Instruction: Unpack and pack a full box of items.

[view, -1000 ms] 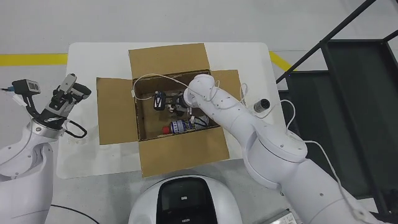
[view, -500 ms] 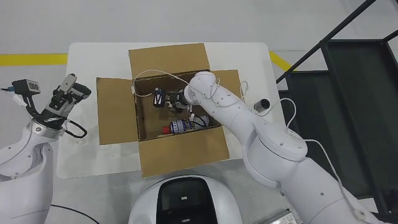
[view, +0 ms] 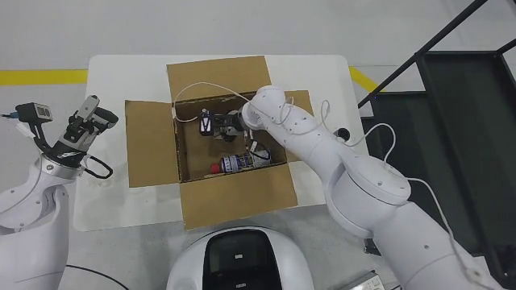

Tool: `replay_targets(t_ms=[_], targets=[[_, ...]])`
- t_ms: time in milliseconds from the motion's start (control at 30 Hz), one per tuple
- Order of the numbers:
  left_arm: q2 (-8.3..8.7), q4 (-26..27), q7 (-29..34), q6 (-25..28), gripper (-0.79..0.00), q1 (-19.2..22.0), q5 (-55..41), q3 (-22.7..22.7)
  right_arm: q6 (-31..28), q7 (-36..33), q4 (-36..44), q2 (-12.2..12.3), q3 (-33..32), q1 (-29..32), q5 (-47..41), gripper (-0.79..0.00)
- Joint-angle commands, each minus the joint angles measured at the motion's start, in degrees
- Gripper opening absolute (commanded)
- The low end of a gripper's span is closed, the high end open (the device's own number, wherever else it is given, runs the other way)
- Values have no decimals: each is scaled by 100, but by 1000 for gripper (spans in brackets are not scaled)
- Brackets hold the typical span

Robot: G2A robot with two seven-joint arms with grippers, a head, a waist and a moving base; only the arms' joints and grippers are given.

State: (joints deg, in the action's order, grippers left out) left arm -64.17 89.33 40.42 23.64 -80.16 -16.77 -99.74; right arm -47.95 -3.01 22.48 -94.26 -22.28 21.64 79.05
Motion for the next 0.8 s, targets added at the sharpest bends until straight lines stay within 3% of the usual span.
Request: replay_targets(t_ms=[0,333,667,767], targets=[[0,0,0,0,0,0,0,0,-17,28,193,110,-55,42,49,-785],[0,0,0,0,0,0,0,0,-23,-155,1661,846,-636,568,186,-785],[0,0,0,0,0,0,0,0,21,-1415,4021,1722,-1881,1762,148,-785],[0,0,0,0,0,0,0,0,21,-1415,4021,1722,-1881,1762,148,-785]])
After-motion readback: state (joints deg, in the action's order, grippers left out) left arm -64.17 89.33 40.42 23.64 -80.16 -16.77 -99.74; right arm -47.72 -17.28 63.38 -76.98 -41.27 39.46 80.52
